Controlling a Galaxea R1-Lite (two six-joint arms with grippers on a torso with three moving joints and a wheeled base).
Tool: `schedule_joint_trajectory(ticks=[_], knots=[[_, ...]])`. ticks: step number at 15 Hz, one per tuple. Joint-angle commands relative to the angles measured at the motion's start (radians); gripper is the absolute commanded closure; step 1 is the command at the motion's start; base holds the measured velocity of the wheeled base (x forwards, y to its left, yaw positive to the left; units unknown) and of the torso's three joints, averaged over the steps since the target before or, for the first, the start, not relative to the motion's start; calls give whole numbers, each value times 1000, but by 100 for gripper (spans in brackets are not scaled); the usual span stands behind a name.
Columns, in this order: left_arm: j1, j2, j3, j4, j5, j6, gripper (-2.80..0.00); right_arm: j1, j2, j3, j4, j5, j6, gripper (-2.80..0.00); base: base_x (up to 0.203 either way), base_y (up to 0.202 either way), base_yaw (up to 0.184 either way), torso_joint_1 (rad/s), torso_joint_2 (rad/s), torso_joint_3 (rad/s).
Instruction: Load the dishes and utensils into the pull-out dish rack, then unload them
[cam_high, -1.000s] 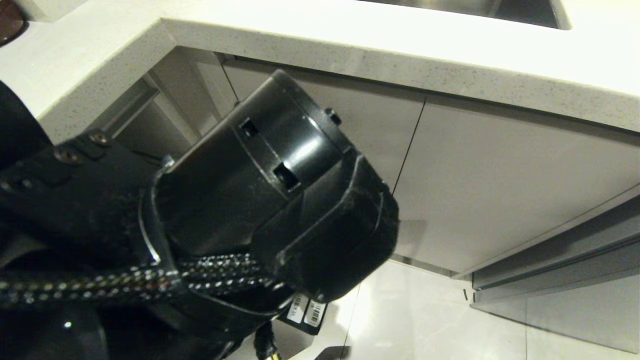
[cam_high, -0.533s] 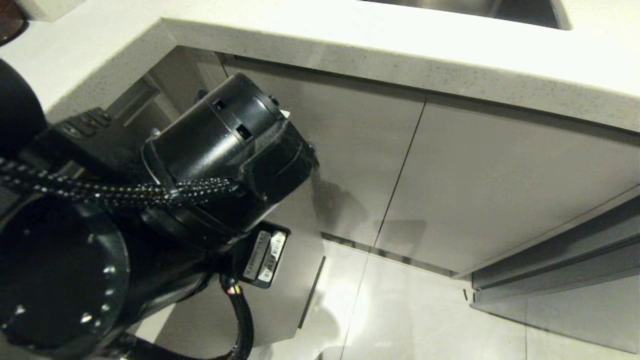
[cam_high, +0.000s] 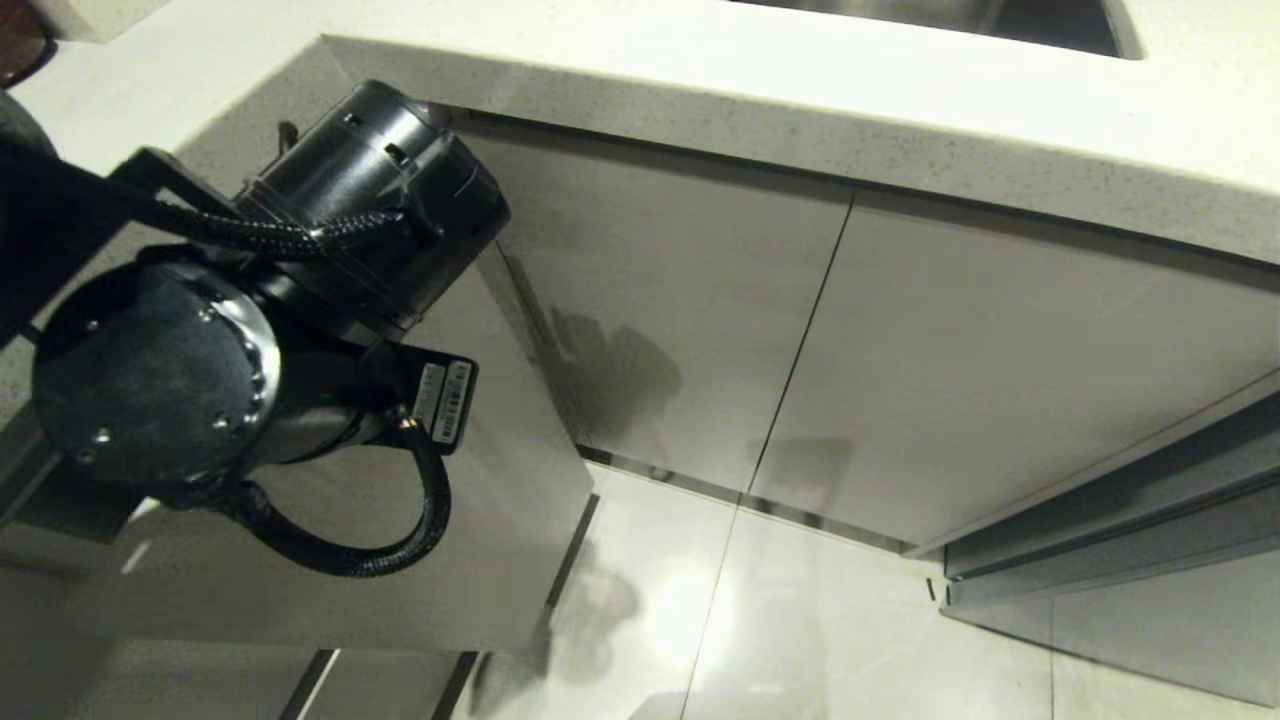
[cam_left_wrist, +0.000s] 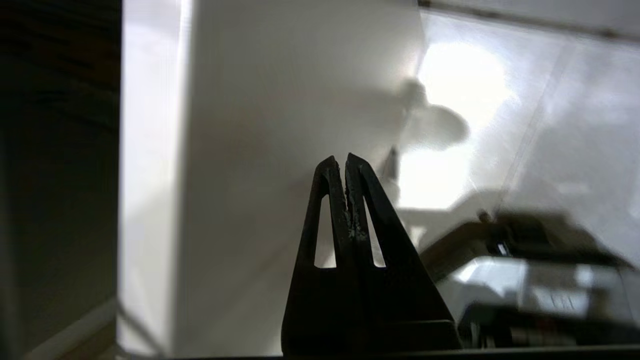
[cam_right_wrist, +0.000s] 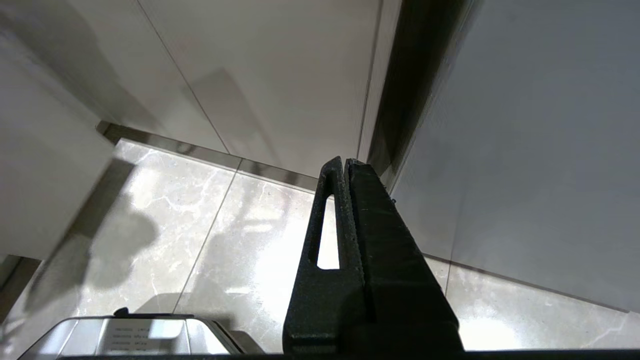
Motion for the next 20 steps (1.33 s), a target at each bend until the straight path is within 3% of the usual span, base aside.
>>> schedule_joint_trajectory(ticks=[1,3,7,12,16,18,20], knots=[[54,-5,-15,3,25,-3,0,0,1,26,-1,0,0,0,0,0,0,0,0,0],[99,-4,-26,-24,36,8,0,0,1,27,-1,0,0,0,0,0,0,0,0,0],[109,-7,-21,-54,39,29,0,0,1,27,-1,0,0,0,0,0,0,0,0,0],[68,-46,-21,-60,37,35,0,0,1,26,-1,0,0,0,0,0,0,0,0,0],[25,-236,-19,-133,29,105,0,0,1,27,-1,0,0,0,0,0,0,0,0,0],[20,-348,-19,-196,-10,173,0,0,1,26,-1,0,0,0,0,0,0,0,0,0],[22,-463,-18,-286,-123,252,0,0,1,27,-1,0,0,0,0,0,0,0,0,0]])
